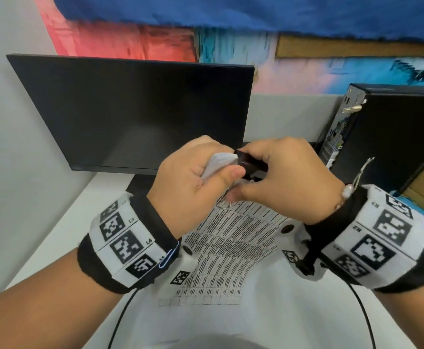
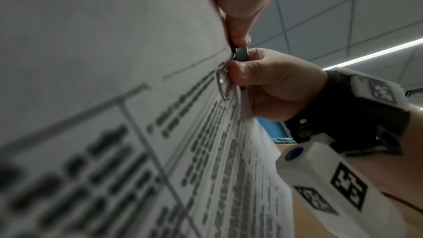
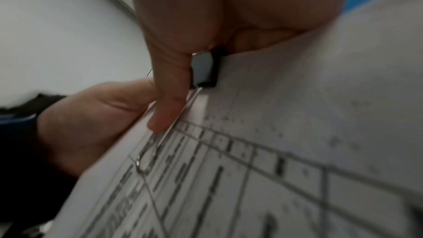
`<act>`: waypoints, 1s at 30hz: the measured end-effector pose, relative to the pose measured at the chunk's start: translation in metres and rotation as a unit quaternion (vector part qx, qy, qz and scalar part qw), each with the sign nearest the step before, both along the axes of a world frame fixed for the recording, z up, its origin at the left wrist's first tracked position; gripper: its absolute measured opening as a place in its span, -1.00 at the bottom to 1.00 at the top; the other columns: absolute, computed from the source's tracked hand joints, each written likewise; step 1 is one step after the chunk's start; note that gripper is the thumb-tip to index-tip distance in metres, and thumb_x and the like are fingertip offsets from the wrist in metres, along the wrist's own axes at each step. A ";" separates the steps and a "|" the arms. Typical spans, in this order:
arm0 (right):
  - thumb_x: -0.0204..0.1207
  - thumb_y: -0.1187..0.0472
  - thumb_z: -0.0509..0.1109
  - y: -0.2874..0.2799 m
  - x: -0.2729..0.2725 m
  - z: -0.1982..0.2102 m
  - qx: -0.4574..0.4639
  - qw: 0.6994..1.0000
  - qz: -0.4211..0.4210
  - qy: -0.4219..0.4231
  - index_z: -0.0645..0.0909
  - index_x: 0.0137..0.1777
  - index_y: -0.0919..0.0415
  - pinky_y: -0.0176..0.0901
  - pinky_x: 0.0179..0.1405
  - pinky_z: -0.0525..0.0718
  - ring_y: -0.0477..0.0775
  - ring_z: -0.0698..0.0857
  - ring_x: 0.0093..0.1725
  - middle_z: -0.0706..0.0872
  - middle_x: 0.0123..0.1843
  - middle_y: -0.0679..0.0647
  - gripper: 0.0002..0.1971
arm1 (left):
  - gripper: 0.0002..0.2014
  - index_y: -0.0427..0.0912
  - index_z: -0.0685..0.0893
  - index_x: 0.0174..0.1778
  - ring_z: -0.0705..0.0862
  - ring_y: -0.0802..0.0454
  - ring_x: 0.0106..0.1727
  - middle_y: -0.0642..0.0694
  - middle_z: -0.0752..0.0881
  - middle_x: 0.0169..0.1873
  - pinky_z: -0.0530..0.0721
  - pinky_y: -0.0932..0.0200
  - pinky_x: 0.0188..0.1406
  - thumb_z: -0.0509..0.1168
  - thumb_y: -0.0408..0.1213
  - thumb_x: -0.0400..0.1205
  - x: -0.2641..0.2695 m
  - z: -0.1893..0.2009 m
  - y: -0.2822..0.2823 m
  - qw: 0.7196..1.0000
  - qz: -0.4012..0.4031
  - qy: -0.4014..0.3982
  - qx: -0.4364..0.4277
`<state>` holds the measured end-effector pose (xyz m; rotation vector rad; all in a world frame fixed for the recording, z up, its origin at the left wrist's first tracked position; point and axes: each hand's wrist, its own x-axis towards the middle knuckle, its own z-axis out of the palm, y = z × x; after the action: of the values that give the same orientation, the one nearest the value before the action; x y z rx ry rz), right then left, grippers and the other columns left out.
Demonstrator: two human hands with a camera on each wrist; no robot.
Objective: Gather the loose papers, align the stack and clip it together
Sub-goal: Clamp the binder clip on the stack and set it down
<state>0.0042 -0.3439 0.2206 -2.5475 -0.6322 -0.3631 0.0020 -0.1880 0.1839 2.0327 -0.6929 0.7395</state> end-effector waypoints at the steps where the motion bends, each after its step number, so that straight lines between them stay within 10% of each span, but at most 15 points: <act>1: 0.09 -0.07 0.64 0.000 0.001 0.001 -0.001 1.000 0.001 0.018 0.70 -0.26 0.06 -0.18 -0.29 0.58 -0.13 0.61 -0.36 0.66 -0.44 -0.10 -0.69 | -0.82 -0.09 0.74 -0.14 0.63 0.23 -0.15 0.02 0.70 -0.25 0.59 0.26 -0.12 0.27 -0.11 0.55 -0.001 0.000 0.001 1.000 -0.004 -0.008 0.007; 6: 0.10 0.01 0.66 -0.001 0.001 0.000 0.036 0.998 0.008 0.049 0.62 -0.43 0.15 -0.27 -0.45 0.49 -0.13 0.49 -0.52 0.53 -0.58 -0.09 -0.71 | -0.87 -0.04 0.74 -0.14 0.65 0.27 -0.16 0.11 0.71 -0.23 0.58 0.38 -0.12 0.37 -0.12 0.47 0.000 0.003 0.002 0.999 -0.036 -0.015 -0.005; 12: 0.10 0.03 0.66 -0.011 0.014 0.007 0.078 0.994 0.009 0.072 0.66 -0.38 0.09 -0.18 -0.34 0.63 -0.18 0.62 -0.42 0.70 -0.46 -0.10 -0.75 | -0.93 0.03 0.74 -0.34 0.72 0.16 -0.40 0.04 0.75 -0.45 0.72 0.18 -0.37 0.52 -0.15 0.37 0.008 -0.027 0.012 0.962 -0.013 0.268 -0.060; 16: 0.13 -0.01 0.63 -0.033 0.033 -0.002 -0.070 0.988 -0.016 0.138 0.72 -0.19 0.13 -0.01 -0.12 0.69 0.05 0.72 -0.19 0.77 -0.22 0.04 -0.69 | -0.93 0.09 0.76 -0.27 0.81 0.21 -0.20 0.17 0.82 -0.36 0.77 0.28 -0.24 0.45 -0.22 0.43 0.009 -0.040 0.025 0.951 0.028 0.284 -0.119; 20: 0.22 0.21 0.63 -0.068 0.050 -0.028 0.043 0.976 -0.065 0.205 0.72 -0.22 0.26 -0.34 -0.46 0.67 -0.02 0.72 -0.32 0.77 -0.30 0.10 -0.80 | -0.90 0.09 0.75 -0.23 0.80 0.23 -0.12 0.19 0.82 -0.28 0.73 0.29 -0.14 0.43 -0.11 0.36 0.016 -0.045 0.048 0.925 0.036 0.339 -0.167; 24: 0.07 0.24 0.65 -0.061 0.058 -0.099 0.417 0.823 -0.028 0.385 0.64 0.13 0.35 -0.15 -0.28 0.79 0.06 0.83 -0.16 0.86 -0.17 0.07 -0.43 | -0.91 -0.03 0.75 -0.11 0.80 0.12 -0.06 0.05 0.84 -0.14 0.74 0.18 -0.03 0.40 -0.23 0.50 0.029 -0.061 0.062 0.889 0.063 0.414 -0.184; 27: -0.19 -0.11 0.74 -0.034 0.046 -0.163 0.377 0.788 -0.025 0.487 0.62 0.21 0.19 0.28 0.12 0.69 0.24 0.75 0.13 0.82 0.08 0.11 -0.11 | -0.73 -0.15 0.74 0.01 0.74 -0.15 0.12 -0.18 0.78 0.10 0.60 -0.19 0.29 0.46 -0.14 0.44 0.040 -0.080 0.075 0.840 0.095 0.474 -0.246; 30: 0.27 0.07 0.60 -0.017 0.026 -0.213 0.338 0.750 -0.045 0.567 0.56 0.23 0.15 0.33 0.16 0.65 0.23 0.76 0.12 0.81 0.10 0.14 -0.47 | -0.53 -0.19 0.64 0.20 0.65 -0.11 0.19 -0.12 0.71 0.19 0.47 -0.07 0.39 0.46 -0.03 0.43 0.047 -0.100 0.091 0.801 0.164 0.518 -0.253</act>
<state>0.0305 -0.3613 0.0077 -1.6129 0.1178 0.7804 0.0492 -0.0973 0.0842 1.6931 0.4669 -0.1028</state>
